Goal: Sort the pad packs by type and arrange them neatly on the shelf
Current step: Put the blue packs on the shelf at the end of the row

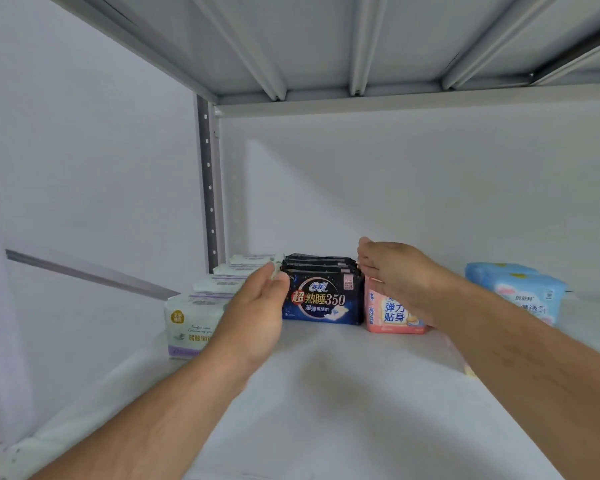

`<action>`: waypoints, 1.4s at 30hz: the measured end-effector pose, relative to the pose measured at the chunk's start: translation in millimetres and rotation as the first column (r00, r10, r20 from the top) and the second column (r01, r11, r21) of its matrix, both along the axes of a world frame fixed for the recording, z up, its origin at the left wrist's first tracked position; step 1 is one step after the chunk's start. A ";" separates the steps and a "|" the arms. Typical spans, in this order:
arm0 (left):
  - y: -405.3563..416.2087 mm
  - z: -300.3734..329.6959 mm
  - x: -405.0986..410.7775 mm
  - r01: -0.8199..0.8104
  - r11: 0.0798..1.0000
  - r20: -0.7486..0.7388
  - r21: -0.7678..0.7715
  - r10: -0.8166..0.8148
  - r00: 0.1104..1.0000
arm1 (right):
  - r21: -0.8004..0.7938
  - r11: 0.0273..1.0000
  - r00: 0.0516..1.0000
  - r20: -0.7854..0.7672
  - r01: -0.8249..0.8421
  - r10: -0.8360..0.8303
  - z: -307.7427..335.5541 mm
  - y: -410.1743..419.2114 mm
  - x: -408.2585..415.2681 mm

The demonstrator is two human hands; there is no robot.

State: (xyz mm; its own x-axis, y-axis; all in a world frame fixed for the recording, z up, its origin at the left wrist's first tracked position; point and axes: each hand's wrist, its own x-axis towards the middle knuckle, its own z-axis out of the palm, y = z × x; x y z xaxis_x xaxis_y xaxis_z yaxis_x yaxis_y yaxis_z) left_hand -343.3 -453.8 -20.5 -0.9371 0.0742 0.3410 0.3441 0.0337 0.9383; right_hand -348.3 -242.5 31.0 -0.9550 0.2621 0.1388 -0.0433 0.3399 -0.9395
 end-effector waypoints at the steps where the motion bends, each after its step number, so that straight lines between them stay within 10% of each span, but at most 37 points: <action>1: -9.0 -0.5 1.5 -0.034 0.999 -0.008 0.009 0.034 0.999 | -0.032 0.999 0.999 -0.016 0.032 -0.032 -1.5 1.1 4.3; 11: -100.6 -1.3 17.1 -0.242 0.962 0.007 0.128 0.243 0.970 | -0.292 0.956 0.999 -0.035 -0.031 0.022 -49.6 -50.0 34.3; 31: -148.4 -29.0 -47.1 0.126 0.992 0.318 0.018 -0.125 0.940 | -0.366 0.928 0.995 0.083 0.075 -0.048 -88.6 -203.5 -6.6; 42: -140.1 8.4 -62.1 -0.010 0.998 0.302 0.057 -0.008 0.953 | -0.295 0.932 0.976 0.124 0.211 -0.182 -63.6 -178.3 -23.6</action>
